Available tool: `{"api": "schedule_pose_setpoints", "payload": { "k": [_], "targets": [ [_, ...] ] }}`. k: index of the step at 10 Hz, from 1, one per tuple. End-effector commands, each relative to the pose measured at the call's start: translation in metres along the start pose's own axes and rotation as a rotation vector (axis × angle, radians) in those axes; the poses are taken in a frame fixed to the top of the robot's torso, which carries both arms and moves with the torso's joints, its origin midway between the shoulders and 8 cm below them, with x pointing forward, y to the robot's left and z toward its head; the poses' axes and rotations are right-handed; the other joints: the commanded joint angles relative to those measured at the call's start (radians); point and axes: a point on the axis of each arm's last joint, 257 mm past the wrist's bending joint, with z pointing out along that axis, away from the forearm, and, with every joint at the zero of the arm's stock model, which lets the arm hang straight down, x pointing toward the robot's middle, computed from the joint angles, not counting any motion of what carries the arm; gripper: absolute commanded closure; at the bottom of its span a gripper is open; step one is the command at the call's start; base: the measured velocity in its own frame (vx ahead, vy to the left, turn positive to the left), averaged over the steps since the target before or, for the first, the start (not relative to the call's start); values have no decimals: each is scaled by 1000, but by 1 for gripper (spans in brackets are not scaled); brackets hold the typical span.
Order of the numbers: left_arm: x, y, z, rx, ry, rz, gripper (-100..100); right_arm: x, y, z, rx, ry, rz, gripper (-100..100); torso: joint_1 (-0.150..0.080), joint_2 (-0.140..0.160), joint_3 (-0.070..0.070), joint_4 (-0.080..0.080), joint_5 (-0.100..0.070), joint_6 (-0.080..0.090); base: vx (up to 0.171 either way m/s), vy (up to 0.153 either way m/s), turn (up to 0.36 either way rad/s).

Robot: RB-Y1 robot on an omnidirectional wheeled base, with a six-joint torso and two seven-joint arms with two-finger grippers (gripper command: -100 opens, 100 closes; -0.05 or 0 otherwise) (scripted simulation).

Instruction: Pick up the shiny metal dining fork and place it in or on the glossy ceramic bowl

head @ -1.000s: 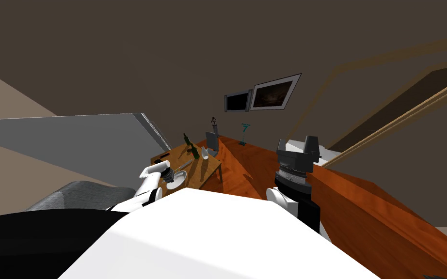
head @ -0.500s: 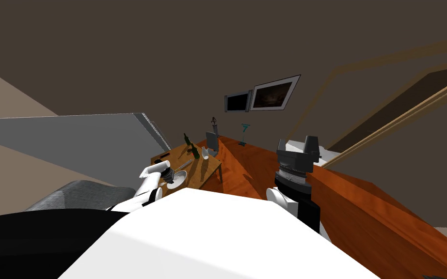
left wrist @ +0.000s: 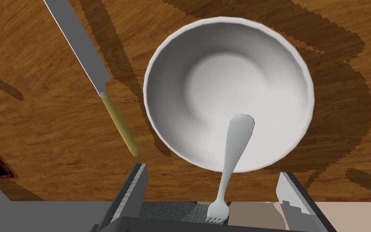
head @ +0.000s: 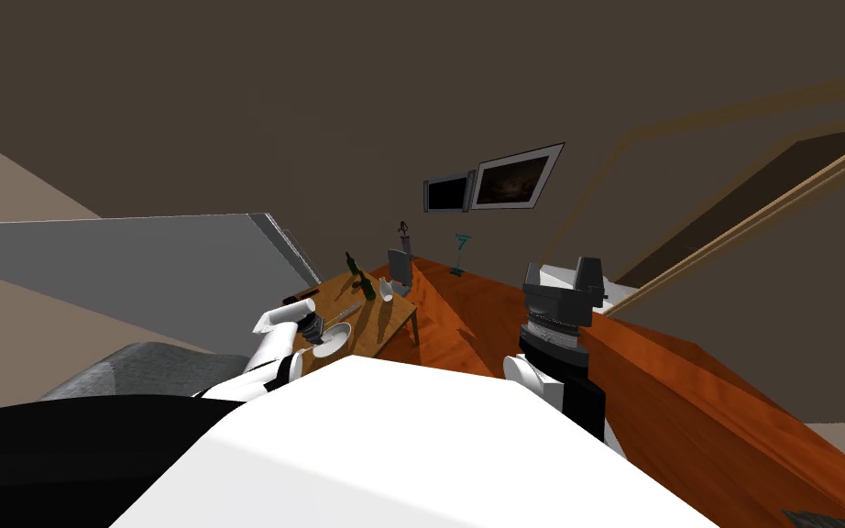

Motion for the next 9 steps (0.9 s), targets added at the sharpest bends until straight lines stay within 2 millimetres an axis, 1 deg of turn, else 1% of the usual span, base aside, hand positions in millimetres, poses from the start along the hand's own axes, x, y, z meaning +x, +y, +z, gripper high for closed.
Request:
{"api": "schedule_pose_setpoints", "payload": {
  "k": [1, 3, 4, 5, 9],
  "targets": [
    [-7, -6, -14, 0, -1, -2, -100, 0, 0, 0, 0, 0, 0, 0, 0, 0, 0, 0, 0, 0, -5, -30, -24],
    [-12, -11, -25, 1, -2, -3, -100, 0, 0, 0, 0, 0, 0, 0, 0, 0, 0, 0, 0, 0, -4, -34, -13],
    [-10, -10, -21, 3, -2, -3, -100, 0, 0, 0, 0, 0, 0, 0, 0, 0, 0, 0, 0, 0, -2, -13, 1],
    [-10, -10, -22, 1, -2, -3, 0, 0, 0, 0, 0, 0, 0, 0, 1, 0, 0, 0, 0, 0, 0, 0, 0],
    [-10, -10, -22, 1, -2, -3, 0, 0, 0, 0, 0, 0, 0, 0, 2, 0, 0, 0, 1, 0, 0, 0, 0]
  ]
}}
